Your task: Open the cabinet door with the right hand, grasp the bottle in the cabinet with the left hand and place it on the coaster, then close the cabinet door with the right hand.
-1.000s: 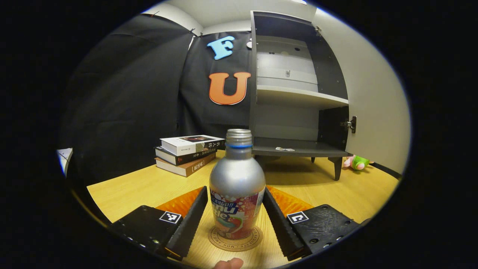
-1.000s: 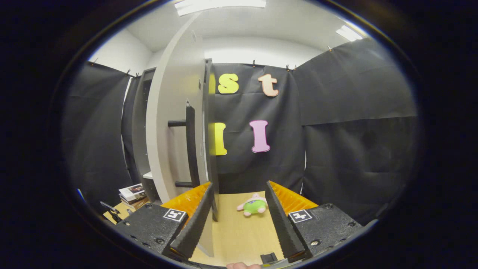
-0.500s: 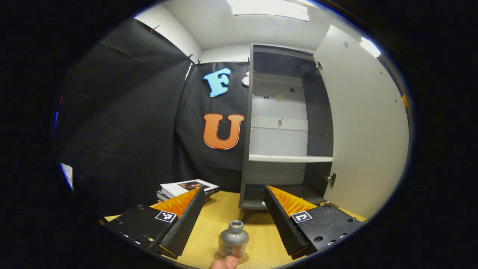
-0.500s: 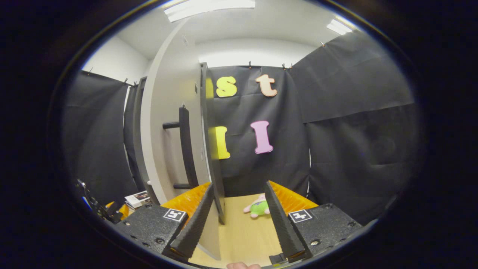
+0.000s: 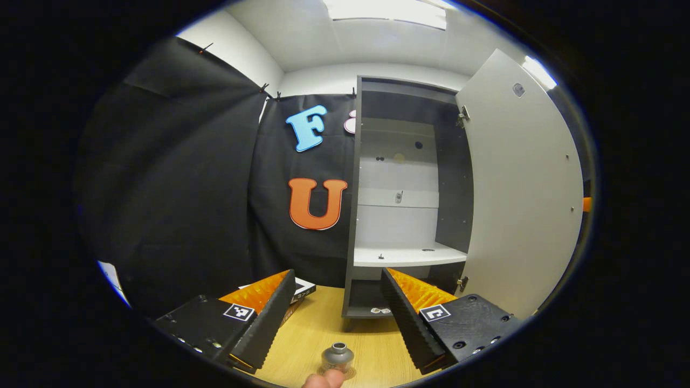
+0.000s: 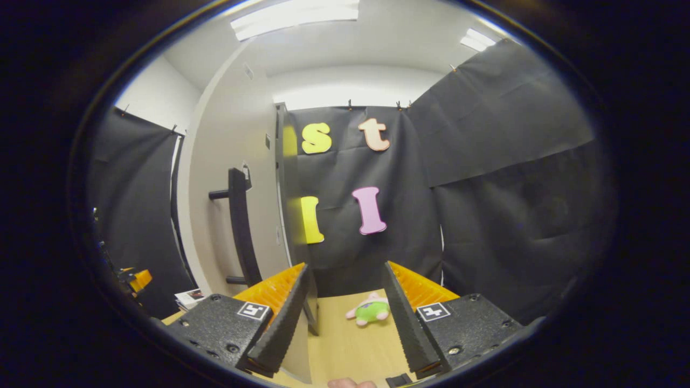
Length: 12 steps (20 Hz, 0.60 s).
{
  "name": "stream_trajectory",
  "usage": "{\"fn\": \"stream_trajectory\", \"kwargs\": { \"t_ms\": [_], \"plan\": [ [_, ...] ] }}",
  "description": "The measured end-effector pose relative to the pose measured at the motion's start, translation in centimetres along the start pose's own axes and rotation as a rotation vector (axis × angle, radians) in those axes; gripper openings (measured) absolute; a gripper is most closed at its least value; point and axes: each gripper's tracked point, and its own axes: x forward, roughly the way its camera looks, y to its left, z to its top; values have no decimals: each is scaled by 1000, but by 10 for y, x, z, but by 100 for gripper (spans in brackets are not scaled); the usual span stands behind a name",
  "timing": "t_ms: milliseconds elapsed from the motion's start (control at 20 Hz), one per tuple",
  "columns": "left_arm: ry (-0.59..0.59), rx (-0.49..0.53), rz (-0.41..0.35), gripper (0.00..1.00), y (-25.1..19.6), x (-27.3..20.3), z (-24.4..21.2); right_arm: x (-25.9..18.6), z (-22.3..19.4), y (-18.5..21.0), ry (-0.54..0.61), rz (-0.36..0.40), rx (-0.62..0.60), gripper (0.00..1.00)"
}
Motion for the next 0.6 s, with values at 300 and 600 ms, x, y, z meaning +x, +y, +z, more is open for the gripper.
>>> {"fn": "stream_trajectory", "kwargs": {
  "t_ms": [300, 600],
  "plan": [
    [-5, 2, -29, 95, -15, -13, 14, 15, -1, 13, 17, 43, 11, 82],
    [34, -12, -24, 95, -13, -12, -1, 16, 0, 31, 8, 70, -34, 82]
  ]
}}
